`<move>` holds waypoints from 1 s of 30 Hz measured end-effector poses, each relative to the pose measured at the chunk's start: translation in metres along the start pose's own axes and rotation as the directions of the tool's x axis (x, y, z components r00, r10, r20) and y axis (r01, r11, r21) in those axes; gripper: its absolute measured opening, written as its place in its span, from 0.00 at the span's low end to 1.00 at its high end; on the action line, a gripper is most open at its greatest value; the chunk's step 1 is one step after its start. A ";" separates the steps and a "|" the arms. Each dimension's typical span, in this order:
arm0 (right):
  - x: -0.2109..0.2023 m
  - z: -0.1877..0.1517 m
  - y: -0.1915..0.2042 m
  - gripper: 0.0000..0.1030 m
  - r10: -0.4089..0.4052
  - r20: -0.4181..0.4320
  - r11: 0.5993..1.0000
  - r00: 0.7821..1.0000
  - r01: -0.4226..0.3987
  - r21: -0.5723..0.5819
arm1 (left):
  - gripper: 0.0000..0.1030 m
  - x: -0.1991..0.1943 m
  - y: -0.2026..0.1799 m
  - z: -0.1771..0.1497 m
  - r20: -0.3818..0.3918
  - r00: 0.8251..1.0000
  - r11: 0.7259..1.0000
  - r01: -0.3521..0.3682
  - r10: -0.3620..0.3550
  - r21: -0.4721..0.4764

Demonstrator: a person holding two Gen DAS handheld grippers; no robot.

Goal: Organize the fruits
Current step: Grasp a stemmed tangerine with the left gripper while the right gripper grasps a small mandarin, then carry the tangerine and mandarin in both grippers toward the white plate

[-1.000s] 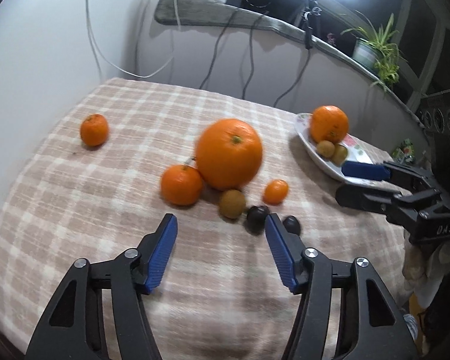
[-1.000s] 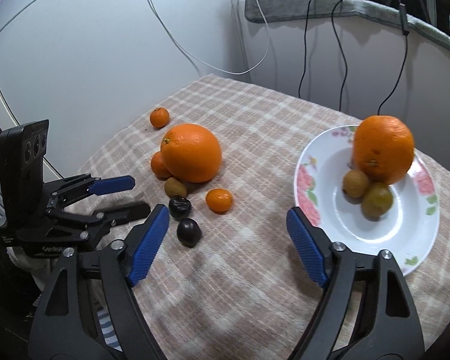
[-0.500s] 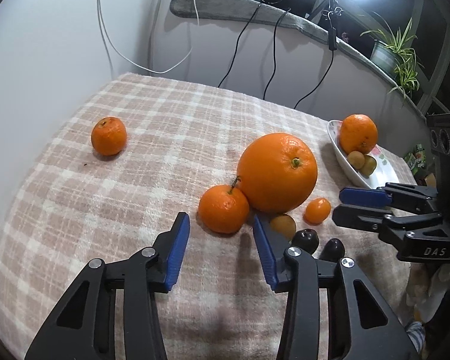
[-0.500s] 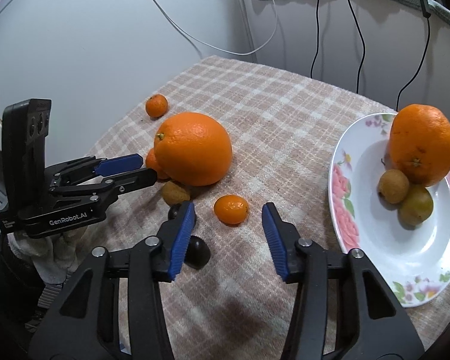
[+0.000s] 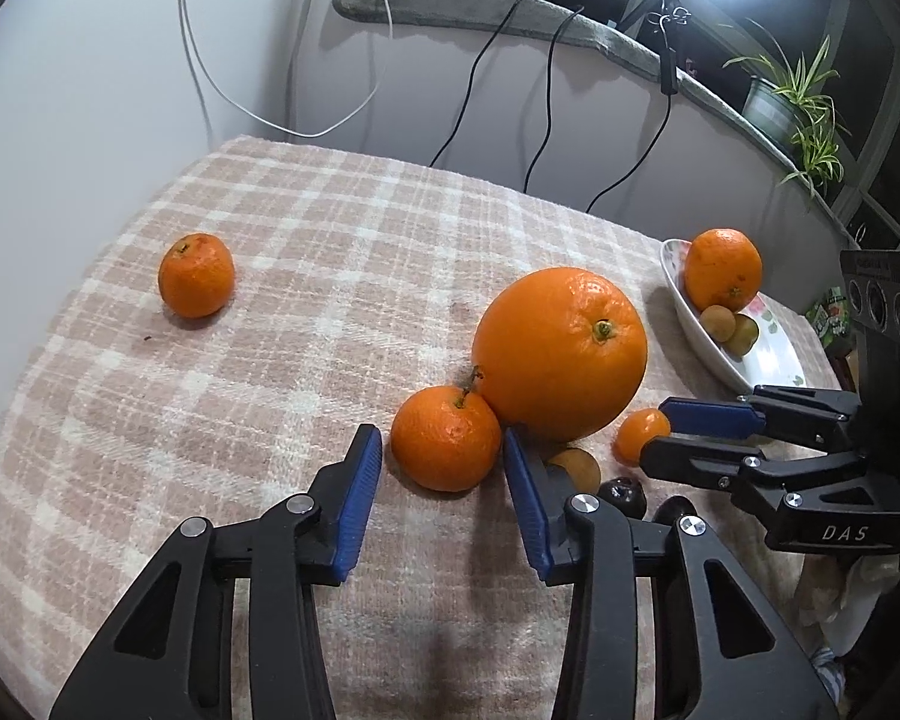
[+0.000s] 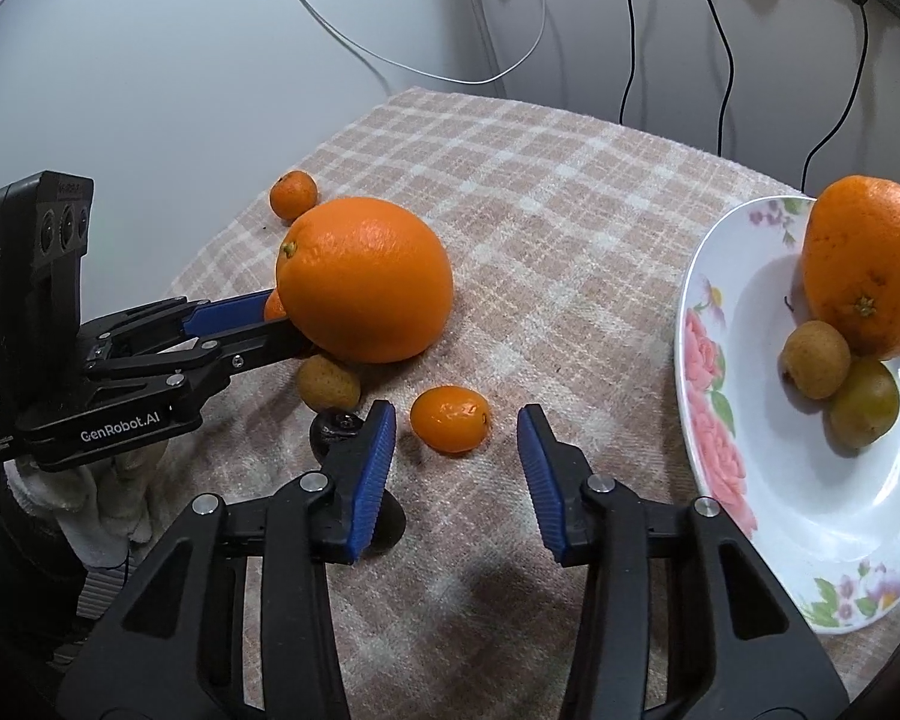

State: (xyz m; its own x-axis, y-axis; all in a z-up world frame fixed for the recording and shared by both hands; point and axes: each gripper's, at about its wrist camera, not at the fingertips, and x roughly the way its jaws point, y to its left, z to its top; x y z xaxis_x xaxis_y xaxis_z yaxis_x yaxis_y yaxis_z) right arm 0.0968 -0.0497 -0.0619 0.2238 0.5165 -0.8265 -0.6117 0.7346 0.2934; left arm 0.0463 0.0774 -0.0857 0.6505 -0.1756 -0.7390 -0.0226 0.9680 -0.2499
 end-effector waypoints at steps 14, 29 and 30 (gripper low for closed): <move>0.006 0.001 0.004 0.29 -0.013 0.002 1.000 1.000 0.013 -0.027 | 0.34 0.003 0.001 0.000 0.001 1.000 1.000 0.016 -0.016 -0.002; -0.015 -0.001 0.006 0.29 -0.010 0.047 1.000 0.999 0.011 -0.020 | 0.34 -0.019 0.006 -0.005 0.052 0.999 0.999 -0.001 0.003 -0.034; -0.017 -0.001 0.006 0.29 -0.010 0.050 1.000 0.999 0.011 -0.021 | 0.34 -0.021 0.006 -0.006 0.055 0.998 0.999 -0.002 0.004 -0.036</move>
State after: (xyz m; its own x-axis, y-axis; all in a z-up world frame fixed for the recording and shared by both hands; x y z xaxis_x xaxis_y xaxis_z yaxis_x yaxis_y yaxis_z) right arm 0.0881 -0.0545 -0.0470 0.2673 0.5307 -0.8043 -0.6249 0.7308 0.2745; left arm 0.0285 0.0862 -0.0754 0.6914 -0.1619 -0.7041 -0.0506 0.9613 -0.2708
